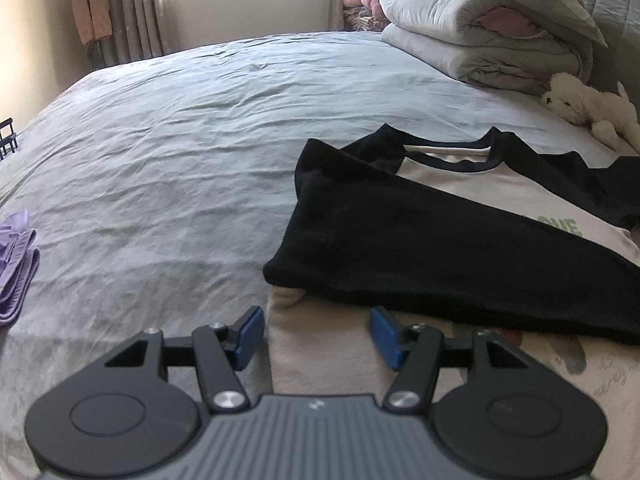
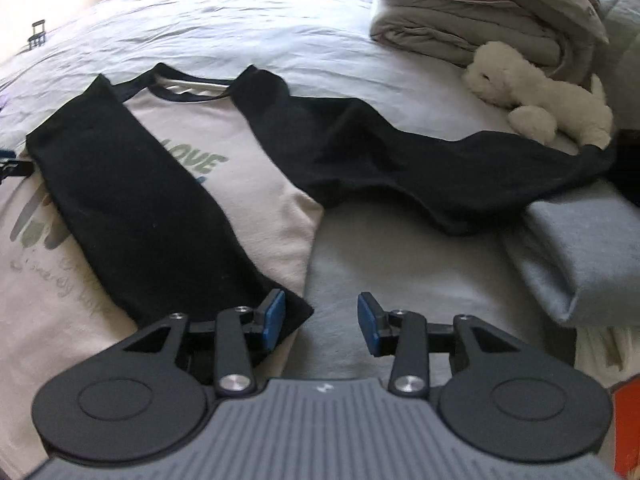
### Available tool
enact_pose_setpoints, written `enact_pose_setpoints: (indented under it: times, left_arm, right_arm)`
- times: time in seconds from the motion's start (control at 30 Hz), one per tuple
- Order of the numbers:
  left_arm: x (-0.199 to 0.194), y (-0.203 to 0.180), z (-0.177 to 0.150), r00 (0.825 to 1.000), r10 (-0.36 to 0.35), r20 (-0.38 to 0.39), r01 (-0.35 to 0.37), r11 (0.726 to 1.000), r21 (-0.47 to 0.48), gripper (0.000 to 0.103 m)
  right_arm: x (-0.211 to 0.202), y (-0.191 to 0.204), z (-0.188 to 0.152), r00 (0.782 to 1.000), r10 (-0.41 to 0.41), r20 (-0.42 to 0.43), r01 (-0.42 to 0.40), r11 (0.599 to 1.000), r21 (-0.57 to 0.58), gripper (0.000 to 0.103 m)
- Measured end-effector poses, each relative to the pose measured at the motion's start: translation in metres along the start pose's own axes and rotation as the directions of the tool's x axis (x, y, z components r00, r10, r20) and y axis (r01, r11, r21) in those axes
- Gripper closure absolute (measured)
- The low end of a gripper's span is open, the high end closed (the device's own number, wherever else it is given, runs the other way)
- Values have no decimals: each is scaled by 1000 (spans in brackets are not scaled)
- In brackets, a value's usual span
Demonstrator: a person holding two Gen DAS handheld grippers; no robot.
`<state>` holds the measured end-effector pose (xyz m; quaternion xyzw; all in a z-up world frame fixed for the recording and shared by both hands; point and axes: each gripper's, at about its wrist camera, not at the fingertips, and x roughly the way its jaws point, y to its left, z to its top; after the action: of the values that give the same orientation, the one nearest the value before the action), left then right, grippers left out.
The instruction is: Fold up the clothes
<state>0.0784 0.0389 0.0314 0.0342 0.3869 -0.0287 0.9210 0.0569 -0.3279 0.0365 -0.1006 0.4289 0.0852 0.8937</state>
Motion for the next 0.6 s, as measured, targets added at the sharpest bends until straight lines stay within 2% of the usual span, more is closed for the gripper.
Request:
enact_pose_setpoints:
  times: [0.13, 0.17, 0.2, 0.23, 0.3, 0.43, 0.6]
  left_arm:
    - [1, 0, 0, 1000, 0, 1, 0, 1000, 2, 43]
    - [1, 0, 0, 1000, 0, 1, 0, 1000, 2, 43]
    - [1, 0, 0, 1000, -1, 0, 1, 1000, 1, 43]
    - [1, 0, 0, 1000, 0, 1, 0, 1000, 0, 43]
    - [0, 1, 1, 1000, 3, 2, -3, 1000, -1, 43]
    - [2, 4, 1, 1000, 16, -4, -16, 1000, -8, 43]
    - [4, 7, 1, 1000, 23, -10, -23, 1000, -20, 43]
  right_arm:
    - [-4, 3, 2, 998, 49, 38, -49, 999, -5, 64]
    - [-2, 3, 3, 997, 71, 29, -72, 997, 6, 68]
    - [0, 3, 3, 995, 94, 20, -94, 995, 18, 83]
    - [2, 3, 3, 994, 106, 9, -106, 994, 24, 91]
    - [6, 3, 1, 996, 83, -19, -82, 996, 15, 98]
    - [-9, -7, 4, 995, 97, 29, -99, 991, 88, 98]
    - [0, -7, 1, 997, 78, -28, -75, 992, 100, 98]
